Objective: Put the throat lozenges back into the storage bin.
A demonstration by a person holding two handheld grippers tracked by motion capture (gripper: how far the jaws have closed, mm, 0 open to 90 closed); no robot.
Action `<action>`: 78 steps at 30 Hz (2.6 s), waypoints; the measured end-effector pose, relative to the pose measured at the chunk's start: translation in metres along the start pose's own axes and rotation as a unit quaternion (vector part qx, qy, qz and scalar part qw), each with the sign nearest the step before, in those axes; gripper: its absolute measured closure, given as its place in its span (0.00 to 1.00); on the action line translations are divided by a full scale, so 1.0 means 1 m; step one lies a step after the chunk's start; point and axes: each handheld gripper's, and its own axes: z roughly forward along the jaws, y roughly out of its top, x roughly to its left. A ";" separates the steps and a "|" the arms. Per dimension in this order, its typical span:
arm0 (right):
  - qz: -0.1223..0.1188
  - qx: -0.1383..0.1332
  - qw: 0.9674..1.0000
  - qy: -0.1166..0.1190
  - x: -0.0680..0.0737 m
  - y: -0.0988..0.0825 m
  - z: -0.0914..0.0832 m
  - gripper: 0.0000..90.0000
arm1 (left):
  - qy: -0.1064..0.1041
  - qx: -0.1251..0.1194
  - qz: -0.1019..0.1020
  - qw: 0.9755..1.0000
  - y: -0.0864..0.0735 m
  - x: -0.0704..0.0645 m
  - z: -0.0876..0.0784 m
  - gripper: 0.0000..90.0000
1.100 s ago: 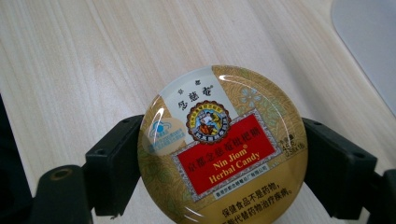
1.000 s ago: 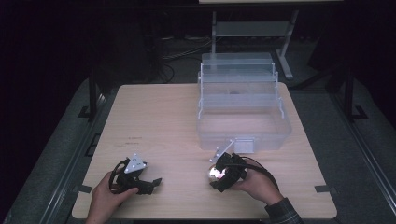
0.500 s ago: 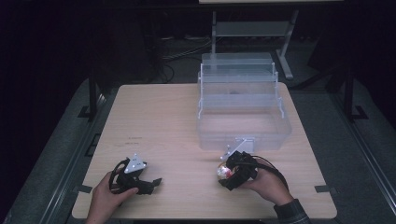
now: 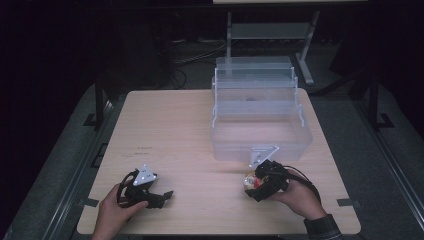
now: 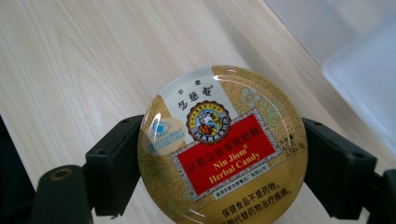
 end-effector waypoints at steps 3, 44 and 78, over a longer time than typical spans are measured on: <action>0.008 0.000 1.000 -0.007 -0.006 -0.006 -0.006 0.22 | 0.000 0.000 0.000 1.000 0.000 0.000 0.000 0.12; 0.076 -0.018 0.995 -0.054 -0.050 -0.057 -0.059 0.22 | 0.000 0.001 0.001 1.000 0.000 0.000 0.000 0.12; 0.101 -0.053 0.989 -0.092 -0.086 -0.043 -0.105 0.22 | 0.000 0.002 0.002 1.000 0.000 0.000 0.000 0.12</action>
